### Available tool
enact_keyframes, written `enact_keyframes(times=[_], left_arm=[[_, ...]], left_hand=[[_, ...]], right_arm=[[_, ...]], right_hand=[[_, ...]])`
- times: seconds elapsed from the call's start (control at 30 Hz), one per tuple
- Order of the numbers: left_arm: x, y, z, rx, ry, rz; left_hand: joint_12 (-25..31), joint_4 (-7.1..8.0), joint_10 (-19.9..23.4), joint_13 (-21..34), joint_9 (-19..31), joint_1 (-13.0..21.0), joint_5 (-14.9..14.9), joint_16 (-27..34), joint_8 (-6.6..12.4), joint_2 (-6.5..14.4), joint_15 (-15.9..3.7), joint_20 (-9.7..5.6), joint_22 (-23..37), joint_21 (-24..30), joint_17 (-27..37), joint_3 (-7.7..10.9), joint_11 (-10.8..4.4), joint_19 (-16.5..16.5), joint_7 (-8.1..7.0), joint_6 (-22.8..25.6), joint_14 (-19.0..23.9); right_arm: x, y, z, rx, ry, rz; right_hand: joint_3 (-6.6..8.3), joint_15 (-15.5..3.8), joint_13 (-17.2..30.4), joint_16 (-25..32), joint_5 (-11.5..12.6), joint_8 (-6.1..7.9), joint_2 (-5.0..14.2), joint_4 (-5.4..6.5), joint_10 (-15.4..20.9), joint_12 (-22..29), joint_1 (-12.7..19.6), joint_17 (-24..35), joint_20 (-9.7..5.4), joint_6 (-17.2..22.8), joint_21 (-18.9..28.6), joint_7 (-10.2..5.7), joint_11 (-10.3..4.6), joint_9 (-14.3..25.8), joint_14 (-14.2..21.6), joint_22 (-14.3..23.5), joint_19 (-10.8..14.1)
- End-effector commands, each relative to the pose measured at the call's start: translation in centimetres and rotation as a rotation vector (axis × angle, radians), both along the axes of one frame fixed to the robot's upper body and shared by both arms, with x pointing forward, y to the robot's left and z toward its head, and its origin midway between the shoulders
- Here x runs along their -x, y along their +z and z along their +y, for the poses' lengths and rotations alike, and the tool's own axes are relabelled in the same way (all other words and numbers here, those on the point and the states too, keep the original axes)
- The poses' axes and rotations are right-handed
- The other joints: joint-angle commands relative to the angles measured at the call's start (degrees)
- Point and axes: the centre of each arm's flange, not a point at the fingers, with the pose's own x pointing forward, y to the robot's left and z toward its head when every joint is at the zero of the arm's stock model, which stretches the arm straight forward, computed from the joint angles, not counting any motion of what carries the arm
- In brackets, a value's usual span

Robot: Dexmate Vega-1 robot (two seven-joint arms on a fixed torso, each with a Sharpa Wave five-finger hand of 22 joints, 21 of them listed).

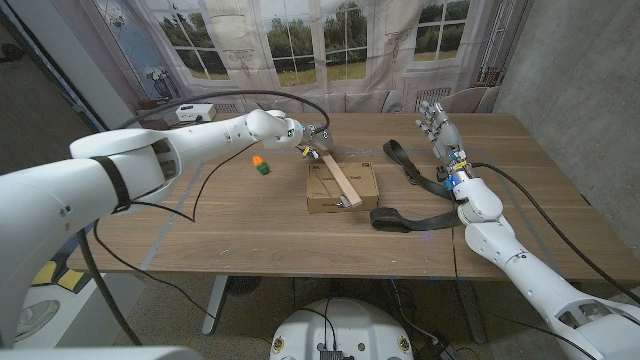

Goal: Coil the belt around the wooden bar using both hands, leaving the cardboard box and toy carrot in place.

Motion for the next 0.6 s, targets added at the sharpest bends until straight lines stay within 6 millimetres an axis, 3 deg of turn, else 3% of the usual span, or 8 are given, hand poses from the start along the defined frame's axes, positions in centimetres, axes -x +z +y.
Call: enact_keyframes(times=[0.03,0.13,0.27,0.37,0.43,0.47,0.6], left_arm=[[1.4,0.4,-0.3,0.138,-0.094,-0.047],[1.6,0.4,-0.7,0.186,-0.125,-0.056],[1.9,0.5,-1.1,0.234,-0.128,-0.054],[2.1,0.7,-1.2,0.27,-0.121,-0.051],[2.3,0.9,-1.3,0.299,-0.113,-0.047],[2.4,1.0,-1.2,0.313,-0.111,-0.049],[2.9,1.3,-1.0,0.357,-0.104,-0.061]], left_hand=[[6.5,-0.21,3.9,6.0,2.3,3.9,-0.8,4.4,2.05,1.7,-8.39,-2.56,2.8,6.2,5.3,-1.84,-0.62,3.9,0.41,3.1,21.3],[10.5,-0.84,4.4,11.4,4.0,4.8,-0.7,7.4,2.82,1.4,-8.35,-3.35,5.6,11.0,9.6,-3.22,-1.68,5.5,0.28,4.4,24.3],[20.7,-1.11,5.9,26.8,8.3,5.4,0.5,14.7,4.12,0.5,-8.19,-3.74,13.8,22.2,20.4,-6.56,-0.31,5.0,0.04,5.0,29.1],[25.2,-0.36,6.8,34.5,10.5,4.9,1.6,18.2,4.81,-0.2,-7.97,-4.36,16.5,27.4,25.9,-7.5,-0.15,5.9,0.29,4.6,30.8],[28.9,1.41,7.4,41.4,12.4,3.9,3.2,21.4,5.72,-0.6,-7.74,-4.63,18.0,29.8,30.8,-6.64,0.18,6.4,0.13,4.7,31.8],[30.8,2.59,7.7,45.1,13.5,3.3,4.0,23.0,6.33,-0.8,-7.62,-4.64,18.7,30.9,33.5,-5.87,-0.08,6.9,0.75,4.8,32.0],[34.0,4.22,8.7,48.6,15.2,2.1,5.1,25.6,7.41,-1.2,-7.44,-4.54,19.3,32.4,37.7,-4.95,0.21,7.2,0.64,5.2,32.2]], right_arm=[[1.0,0.2,-0.3,0.013,-0.009,-0.013],[1.3,0.3,-0.3,0.02,-0.011,-0.015],[1.7,0.3,-0.1,0.025,-0.011,-0.019],[2.1,0.2,0.0,0.032,-0.016,-0.022],[2.4,0.2,0.1,0.035,-0.023,-0.024],[2.5,0.2,0.1,0.039,-0.026,-0.025],[3.3,0.2,0.3,0.054,-0.049,-0.031]], right_hand=[[0.29,0.19,0.1,0.4,0.5,0.1,0.05,0.0,0.6,0.4,-0.1,0.1,0.45,0.4,0.3,0.1,-0.24,0.1,0.4,0.3,0.3],[0.3,0.26,0.1,0.4,0.5,0.11,0.05,-0.02,0.6,0.4,-0.1,0.1,0.42,0.4,0.3,0.12,-0.12,0.1,0.4,0.3,0.3],[0.31,0.23,0.1,0.4,0.5,0.09,0.05,-0.03,0.6,0.3,-0.1,0.1,0.45,0.4,0.3,0.08,-0.12,0.1,0.4,0.2,0.3],[0.32,0.29,0.1,0.4,0.5,0.1,0.05,-0.04,0.6,0.3,-0.1,0.1,0.47,0.4,0.3,0.1,-0.19,0.1,0.5,0.2,0.3],[0.33,0.28,0.1,0.3,0.5,0.11,0.06,-0.06,0.6,0.3,-0.1,0.1,0.46,0.4,0.3,0.14,-0.29,0.1,0.5,0.2,0.4],[0.34,0.27,0.1,0.3,0.5,0.1,0.06,-0.06,0.6,0.3,-0.1,0.1,0.43,0.4,0.3,0.11,-0.16,0.1,0.4,0.2,0.4],[0.37,0.23,0.1,0.3,0.6,0.1,0.07,-0.09,0.6,0.3,-0.2,0.1,0.42,0.5,0.3,0.1,-0.19,0.1,0.4,0.2,0.4]])
